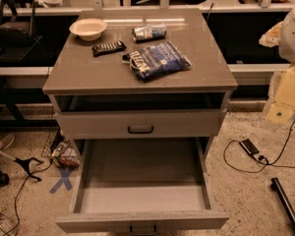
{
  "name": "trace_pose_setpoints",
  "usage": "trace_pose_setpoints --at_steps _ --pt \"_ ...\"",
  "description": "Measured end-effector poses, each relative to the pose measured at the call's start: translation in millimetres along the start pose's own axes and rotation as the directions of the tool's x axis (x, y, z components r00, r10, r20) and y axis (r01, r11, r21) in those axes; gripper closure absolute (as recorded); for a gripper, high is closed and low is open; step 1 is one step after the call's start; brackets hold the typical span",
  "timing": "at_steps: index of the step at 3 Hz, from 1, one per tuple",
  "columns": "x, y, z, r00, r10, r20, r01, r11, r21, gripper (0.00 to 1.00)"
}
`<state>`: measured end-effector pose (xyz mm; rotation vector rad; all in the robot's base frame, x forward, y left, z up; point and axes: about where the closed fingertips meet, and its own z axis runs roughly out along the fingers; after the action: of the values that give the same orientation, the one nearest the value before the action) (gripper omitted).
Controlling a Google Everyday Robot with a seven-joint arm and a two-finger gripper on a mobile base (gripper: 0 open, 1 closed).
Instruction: Place blue chip bag into middle drawer
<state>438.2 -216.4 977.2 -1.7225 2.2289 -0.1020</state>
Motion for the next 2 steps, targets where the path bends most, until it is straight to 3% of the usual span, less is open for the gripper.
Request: trace_pose_setpoints --at_steps 1,2 --pt "0.0 0.0 0.0 1.0 0.0 0.0 0.0 1.0 0.0 0.0" --pt "-22.5 -32.6 12.3 0.998 -0.008 0.063 0.004 0.9977 0.068 0.0"
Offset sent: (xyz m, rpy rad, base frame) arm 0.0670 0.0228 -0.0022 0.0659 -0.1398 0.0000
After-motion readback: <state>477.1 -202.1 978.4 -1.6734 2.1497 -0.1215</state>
